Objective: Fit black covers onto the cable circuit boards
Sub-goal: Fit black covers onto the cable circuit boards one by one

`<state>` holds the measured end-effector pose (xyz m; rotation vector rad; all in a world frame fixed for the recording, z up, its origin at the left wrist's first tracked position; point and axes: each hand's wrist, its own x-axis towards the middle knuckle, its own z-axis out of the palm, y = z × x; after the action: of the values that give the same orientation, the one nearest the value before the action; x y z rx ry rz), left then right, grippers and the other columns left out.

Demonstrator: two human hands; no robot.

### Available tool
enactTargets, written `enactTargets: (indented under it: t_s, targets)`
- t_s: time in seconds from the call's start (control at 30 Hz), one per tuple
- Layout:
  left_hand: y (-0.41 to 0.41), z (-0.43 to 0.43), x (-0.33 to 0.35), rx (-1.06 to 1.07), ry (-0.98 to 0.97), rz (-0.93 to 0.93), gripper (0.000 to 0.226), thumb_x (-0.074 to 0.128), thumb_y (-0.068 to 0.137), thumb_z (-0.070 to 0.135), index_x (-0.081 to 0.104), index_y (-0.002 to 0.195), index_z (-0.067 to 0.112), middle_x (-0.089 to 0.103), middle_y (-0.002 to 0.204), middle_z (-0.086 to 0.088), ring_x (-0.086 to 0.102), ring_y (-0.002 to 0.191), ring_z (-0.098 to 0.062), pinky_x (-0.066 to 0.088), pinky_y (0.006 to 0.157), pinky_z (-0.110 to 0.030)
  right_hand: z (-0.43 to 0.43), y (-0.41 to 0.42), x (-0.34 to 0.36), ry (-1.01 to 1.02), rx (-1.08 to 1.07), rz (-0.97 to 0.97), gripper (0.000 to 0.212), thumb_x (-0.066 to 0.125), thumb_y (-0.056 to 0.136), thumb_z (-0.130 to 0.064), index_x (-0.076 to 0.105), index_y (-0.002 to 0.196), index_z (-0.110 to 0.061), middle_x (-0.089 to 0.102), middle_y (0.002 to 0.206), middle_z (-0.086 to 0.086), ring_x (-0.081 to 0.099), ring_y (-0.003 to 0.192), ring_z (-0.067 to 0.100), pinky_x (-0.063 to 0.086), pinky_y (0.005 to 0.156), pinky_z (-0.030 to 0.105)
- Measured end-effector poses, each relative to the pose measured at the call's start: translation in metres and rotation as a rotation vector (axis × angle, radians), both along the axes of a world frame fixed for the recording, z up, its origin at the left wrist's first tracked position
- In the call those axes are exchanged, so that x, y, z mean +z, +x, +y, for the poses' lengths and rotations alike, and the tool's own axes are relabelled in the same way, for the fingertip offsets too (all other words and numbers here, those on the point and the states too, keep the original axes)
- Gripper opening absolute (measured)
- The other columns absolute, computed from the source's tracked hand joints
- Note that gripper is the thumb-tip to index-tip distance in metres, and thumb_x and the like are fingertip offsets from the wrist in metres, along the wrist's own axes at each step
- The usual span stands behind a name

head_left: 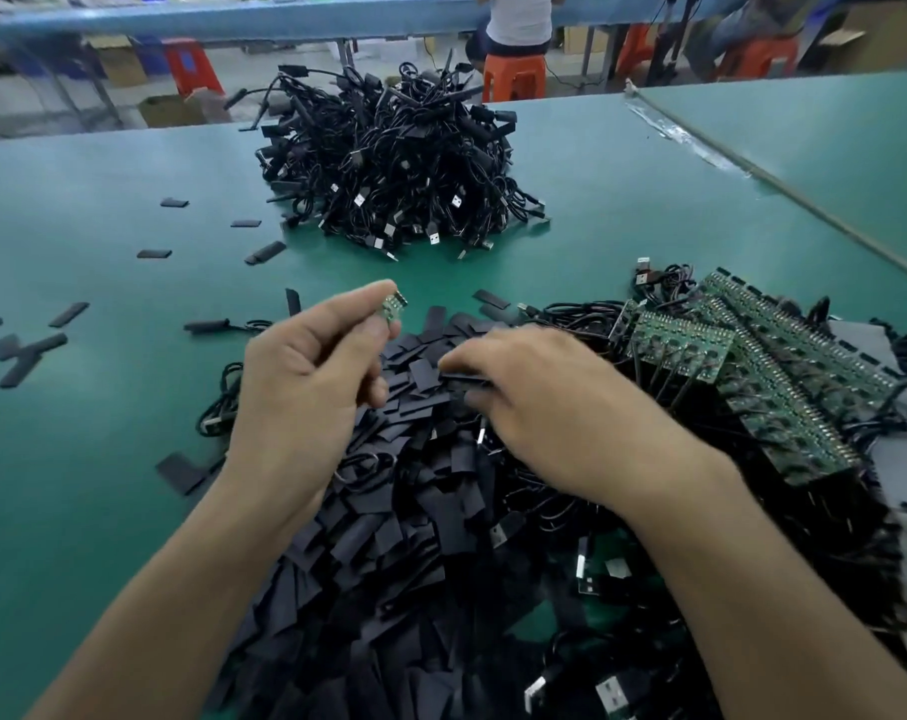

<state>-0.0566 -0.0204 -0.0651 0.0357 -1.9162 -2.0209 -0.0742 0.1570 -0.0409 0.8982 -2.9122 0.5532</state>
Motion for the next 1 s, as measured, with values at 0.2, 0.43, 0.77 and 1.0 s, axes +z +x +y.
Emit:
enactTargets:
  t_s: [0.2, 0.43, 0.77, 1.0]
  targets:
    - [0.005, 0.008, 0.0, -0.066, 0.039, -0.001, 0.031, 0.072, 0.082, 0.013, 0.066, 0.112, 0.013, 0.076, 0.084, -0.008, 0.069, 0.067, -0.011, 0.054, 0.063, -0.018, -0.003, -0.002, -0.03, 0.208, -0.019, -0.015, 0.039, 0.038, 0.105, -0.039, 0.041, 0.143, -0.032, 0.052, 0.134, -0.007, 0.039, 0.128, 0.021, 0.028, 0.098, 0.04]
    - [0.007, 0.008, 0.002, -0.071, 0.078, 0.027, 0.01, 0.074, 0.073, 0.021, 0.077, 0.082, 0.021, 0.075, 0.079, -0.009, 0.071, 0.069, -0.016, 0.056, 0.064, -0.02, -0.004, -0.006, -0.028, 0.043, -0.116, -0.059, 0.026, 0.065, 0.092, -0.033, 0.062, 0.118, -0.032, 0.061, 0.107, -0.009, 0.05, 0.113, 0.02, 0.023, 0.086, 0.04]
    - [0.006, 0.004, -0.001, -0.066, -0.009, -0.031, 0.018, 0.073, 0.076, 0.031, 0.07, 0.093, 0.024, 0.074, 0.075, -0.005, 0.063, 0.055, -0.011, 0.052, 0.055, -0.02, 0.002, -0.011, -0.02, -0.334, -0.108, -0.249, 0.004, 0.073, 0.087, -0.033, 0.071, 0.084, -0.033, 0.066, 0.073, -0.017, 0.064, 0.084, 0.011, 0.048, 0.094, 0.047]
    - [0.002, 0.001, -0.007, -0.018, -0.057, -0.095, 0.003, 0.068, 0.092, 0.016, 0.069, 0.091, 0.018, 0.071, 0.07, -0.001, 0.058, 0.053, -0.008, 0.048, 0.049, -0.017, 0.008, -0.016, -0.02, -0.597, -0.118, -0.248, 0.017, 0.068, 0.091, -0.016, 0.068, 0.087, -0.032, 0.068, 0.069, -0.012, 0.059, 0.061, -0.005, 0.04, 0.058, 0.005]
